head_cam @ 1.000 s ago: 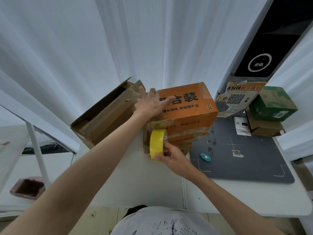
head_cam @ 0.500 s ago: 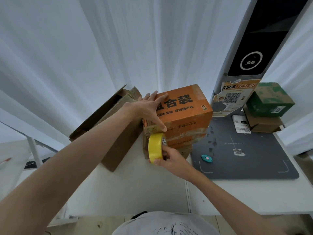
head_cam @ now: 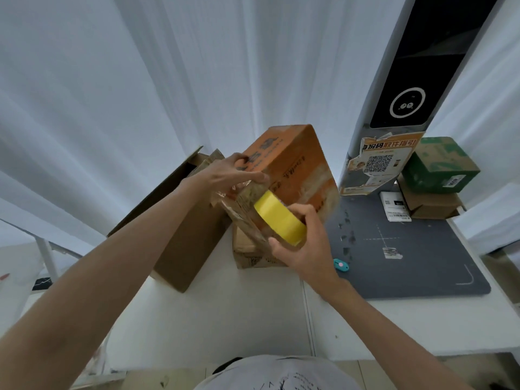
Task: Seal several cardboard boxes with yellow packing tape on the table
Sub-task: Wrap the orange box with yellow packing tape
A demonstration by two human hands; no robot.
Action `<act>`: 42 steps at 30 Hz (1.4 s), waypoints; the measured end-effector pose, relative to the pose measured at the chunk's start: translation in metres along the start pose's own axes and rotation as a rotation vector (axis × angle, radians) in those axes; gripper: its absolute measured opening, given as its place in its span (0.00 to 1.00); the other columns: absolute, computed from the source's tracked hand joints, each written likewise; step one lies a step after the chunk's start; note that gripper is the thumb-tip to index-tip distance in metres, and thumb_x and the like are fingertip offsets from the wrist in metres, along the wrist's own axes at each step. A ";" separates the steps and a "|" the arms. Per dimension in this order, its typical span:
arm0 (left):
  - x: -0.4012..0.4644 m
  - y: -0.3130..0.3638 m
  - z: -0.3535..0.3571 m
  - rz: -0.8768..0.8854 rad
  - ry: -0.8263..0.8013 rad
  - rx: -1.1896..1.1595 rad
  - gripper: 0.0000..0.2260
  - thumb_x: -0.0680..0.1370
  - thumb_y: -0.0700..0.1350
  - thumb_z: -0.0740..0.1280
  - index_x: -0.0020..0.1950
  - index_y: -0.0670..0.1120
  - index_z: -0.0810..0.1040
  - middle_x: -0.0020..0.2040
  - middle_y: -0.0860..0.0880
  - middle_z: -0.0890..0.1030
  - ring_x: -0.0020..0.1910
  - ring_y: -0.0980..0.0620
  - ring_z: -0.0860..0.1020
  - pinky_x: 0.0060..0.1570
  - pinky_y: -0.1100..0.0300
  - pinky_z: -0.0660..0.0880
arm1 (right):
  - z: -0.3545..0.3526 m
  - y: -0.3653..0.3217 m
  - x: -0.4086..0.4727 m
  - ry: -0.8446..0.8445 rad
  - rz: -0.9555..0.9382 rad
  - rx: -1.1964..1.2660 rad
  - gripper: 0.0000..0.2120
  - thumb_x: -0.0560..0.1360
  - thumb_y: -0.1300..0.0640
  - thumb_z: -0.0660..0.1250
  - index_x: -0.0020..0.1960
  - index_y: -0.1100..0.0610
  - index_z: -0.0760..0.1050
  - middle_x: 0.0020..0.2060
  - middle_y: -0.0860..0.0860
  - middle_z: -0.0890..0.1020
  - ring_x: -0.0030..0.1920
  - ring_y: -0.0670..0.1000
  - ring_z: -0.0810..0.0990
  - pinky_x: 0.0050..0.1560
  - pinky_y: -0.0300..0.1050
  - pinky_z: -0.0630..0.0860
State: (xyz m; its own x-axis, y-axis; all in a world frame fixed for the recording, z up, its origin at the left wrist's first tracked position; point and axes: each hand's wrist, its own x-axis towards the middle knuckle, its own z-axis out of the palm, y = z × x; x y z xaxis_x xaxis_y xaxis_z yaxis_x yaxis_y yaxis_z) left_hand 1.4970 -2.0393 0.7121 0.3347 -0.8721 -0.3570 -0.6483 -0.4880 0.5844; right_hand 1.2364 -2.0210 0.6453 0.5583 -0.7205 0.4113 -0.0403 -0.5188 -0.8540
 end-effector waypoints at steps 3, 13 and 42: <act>-0.011 -0.011 0.008 -0.072 0.013 -0.165 0.43 0.69 0.72 0.69 0.78 0.53 0.63 0.61 0.51 0.74 0.48 0.56 0.76 0.40 0.61 0.71 | -0.012 0.005 0.022 -0.014 -0.140 -0.237 0.26 0.73 0.61 0.75 0.67 0.55 0.68 0.58 0.49 0.72 0.57 0.41 0.71 0.55 0.31 0.69; -0.029 -0.042 0.075 -0.302 -0.005 -0.735 0.21 0.78 0.67 0.60 0.54 0.52 0.79 0.38 0.50 0.86 0.44 0.47 0.82 0.45 0.54 0.78 | -0.006 0.008 0.080 -0.194 -0.126 -0.471 0.35 0.73 0.70 0.70 0.75 0.49 0.69 0.56 0.53 0.73 0.56 0.41 0.61 0.53 0.31 0.63; -0.014 -0.110 0.102 -0.369 -0.115 -0.965 0.31 0.70 0.75 0.65 0.63 0.55 0.77 0.60 0.42 0.83 0.60 0.37 0.81 0.61 0.36 0.77 | -0.035 0.064 0.073 0.042 -0.035 -0.542 0.29 0.68 0.74 0.62 0.65 0.54 0.75 0.56 0.52 0.77 0.58 0.52 0.70 0.53 0.43 0.69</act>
State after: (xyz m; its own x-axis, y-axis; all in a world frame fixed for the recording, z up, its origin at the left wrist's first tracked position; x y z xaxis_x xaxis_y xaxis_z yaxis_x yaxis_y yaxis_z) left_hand 1.4940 -1.9698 0.5781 0.3009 -0.6789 -0.6698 0.3215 -0.5890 0.7414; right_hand 1.2453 -2.1235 0.6317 0.5337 -0.7104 0.4589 -0.4500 -0.6979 -0.5571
